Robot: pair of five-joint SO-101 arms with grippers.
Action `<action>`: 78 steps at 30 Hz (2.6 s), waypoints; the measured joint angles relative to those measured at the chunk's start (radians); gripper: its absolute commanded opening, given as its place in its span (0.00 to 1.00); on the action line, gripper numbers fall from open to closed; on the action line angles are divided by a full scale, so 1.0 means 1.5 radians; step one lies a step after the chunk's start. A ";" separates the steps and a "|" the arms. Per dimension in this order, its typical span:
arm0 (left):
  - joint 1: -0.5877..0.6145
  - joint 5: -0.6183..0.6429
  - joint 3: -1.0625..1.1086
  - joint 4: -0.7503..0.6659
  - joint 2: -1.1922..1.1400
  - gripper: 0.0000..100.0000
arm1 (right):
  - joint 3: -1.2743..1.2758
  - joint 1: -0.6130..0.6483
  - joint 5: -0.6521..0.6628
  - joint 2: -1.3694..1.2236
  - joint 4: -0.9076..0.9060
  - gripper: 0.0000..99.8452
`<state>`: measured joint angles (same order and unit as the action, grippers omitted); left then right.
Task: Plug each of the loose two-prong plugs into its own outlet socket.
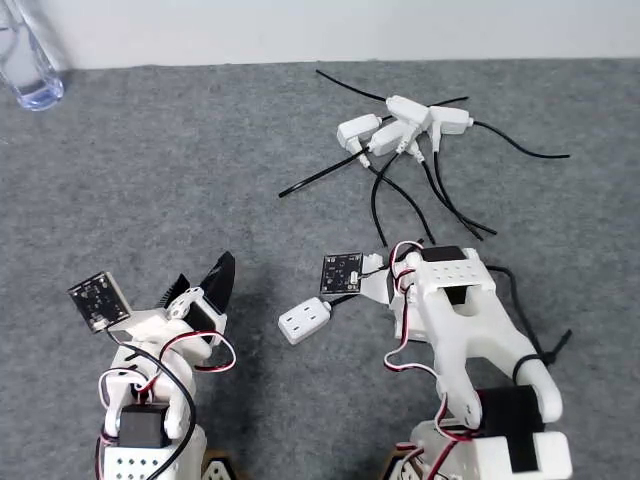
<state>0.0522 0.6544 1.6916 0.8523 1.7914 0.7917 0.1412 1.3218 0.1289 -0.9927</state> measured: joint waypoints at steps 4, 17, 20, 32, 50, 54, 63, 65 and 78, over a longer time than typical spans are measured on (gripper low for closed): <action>0.000 0.000 0.000 0.000 0.000 0.27 | 0.000 0.001 0.000 0.000 -0.003 0.15; 0.000 0.000 0.000 0.000 0.000 0.27 | -0.012 0.001 0.000 0.000 -0.007 0.15; 0.000 0.000 0.000 0.000 0.000 0.27 | -0.038 -0.005 0.000 0.000 -0.039 0.15; 0.000 0.000 0.000 0.000 0.000 0.27 | -0.051 -0.006 0.000 0.000 -0.059 0.15; 0.000 0.000 0.000 0.000 0.000 0.27 | 0.019 -0.006 -0.047 0.000 0.045 0.15; 0.000 0.000 0.000 0.000 0.000 0.27 | 0.020 -0.005 -0.103 0.000 0.073 0.15; 0.000 0.000 0.000 0.000 0.000 0.27 | 0.023 -0.005 -0.126 0.000 0.080 0.12; 0.000 0.000 0.000 0.000 0.000 0.27 | 0.033 -0.005 -0.127 0.001 0.083 0.04; 0.000 0.000 0.000 0.000 0.000 0.27 | 0.035 -0.008 -0.127 0.007 0.092 0.01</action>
<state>0.0522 0.6544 1.6916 0.8523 1.7914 0.8439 0.1289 1.1316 0.1396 -0.8546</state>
